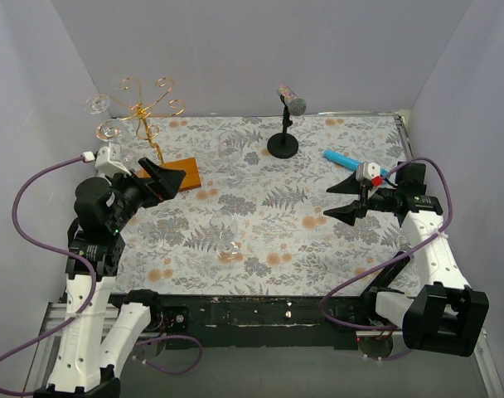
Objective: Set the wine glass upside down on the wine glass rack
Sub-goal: Pick up the wine glass at the center of the board.
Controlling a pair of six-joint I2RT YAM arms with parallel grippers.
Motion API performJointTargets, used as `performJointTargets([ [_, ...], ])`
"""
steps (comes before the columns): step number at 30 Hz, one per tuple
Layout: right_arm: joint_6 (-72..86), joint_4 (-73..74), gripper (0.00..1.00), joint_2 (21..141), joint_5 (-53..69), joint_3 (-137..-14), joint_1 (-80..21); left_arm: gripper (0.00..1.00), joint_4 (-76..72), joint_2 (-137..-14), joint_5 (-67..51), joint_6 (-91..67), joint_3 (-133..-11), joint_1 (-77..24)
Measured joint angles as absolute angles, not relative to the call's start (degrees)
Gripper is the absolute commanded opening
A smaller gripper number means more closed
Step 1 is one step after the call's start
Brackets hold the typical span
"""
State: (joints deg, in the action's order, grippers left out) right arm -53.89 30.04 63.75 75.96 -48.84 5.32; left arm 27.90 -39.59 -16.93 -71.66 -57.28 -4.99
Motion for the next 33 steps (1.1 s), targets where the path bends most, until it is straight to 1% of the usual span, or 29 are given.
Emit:
performJointTargets([
  [11,-52.7,29.7,0.72,65.9,74.9,-48.8,5.7,0.98,33.1,-38.8,-14.3,-67.9,-57.3,-5.0],
  [33,-50.5,26.8,0.72,65.8,74.7,-47.0,5.7,0.98,35.9,-36.1,-12.0,-69.9,-55.9,-5.0],
])
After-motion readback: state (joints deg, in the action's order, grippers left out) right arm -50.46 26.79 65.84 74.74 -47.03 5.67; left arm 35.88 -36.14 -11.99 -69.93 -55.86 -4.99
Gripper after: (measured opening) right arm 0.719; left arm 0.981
